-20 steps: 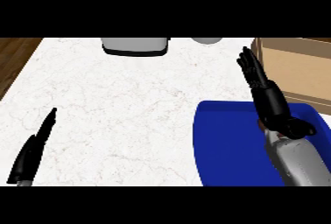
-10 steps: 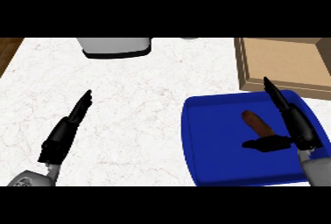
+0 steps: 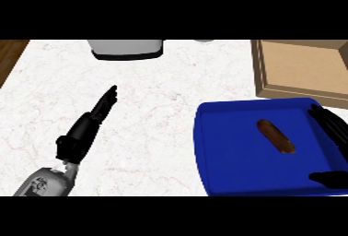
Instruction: Pick the sweet potato from the tray and place it in the cardboard box
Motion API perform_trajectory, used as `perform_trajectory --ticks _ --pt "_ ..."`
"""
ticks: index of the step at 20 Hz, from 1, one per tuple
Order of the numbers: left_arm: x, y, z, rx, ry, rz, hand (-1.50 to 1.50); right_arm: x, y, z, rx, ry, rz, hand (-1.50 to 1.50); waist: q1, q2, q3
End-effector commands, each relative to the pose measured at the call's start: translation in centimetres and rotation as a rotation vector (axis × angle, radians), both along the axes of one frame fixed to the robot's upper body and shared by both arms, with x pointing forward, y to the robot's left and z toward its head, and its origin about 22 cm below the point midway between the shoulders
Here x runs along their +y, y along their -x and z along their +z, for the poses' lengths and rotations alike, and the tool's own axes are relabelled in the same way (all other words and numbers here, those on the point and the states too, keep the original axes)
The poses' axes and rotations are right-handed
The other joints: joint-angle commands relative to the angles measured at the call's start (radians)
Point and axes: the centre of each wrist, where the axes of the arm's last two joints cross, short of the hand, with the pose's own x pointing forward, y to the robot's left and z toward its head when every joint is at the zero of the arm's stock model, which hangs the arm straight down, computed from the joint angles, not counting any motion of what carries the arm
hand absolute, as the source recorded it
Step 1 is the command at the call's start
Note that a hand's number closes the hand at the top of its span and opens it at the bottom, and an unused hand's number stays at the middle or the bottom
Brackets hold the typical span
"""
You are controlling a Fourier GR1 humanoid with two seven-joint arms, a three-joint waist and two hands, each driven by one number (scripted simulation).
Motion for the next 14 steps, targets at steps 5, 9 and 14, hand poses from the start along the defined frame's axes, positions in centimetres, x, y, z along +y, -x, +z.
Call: perform_trajectory --ticks 5,9,14 --pt "-0.3 -0.9 1.0 -0.005 -0.011 -0.015 0.0 0.1 1.9 9.1 0.181 0.152 0.03 -1.5 0.016 0.001 -0.002" --pt "-1.3 -1.1 1.6 0.018 -0.014 -0.044 0.0 3.2 2.6 10.4 0.323 0.164 0.008 -1.5 0.032 0.003 -0.001" --pt "-3.4 -1.1 2.1 -0.01 0.004 -0.032 0.0 3.3 2.0 10.9 0.396 0.088 -0.031 -1.5 0.042 0.005 0.0"
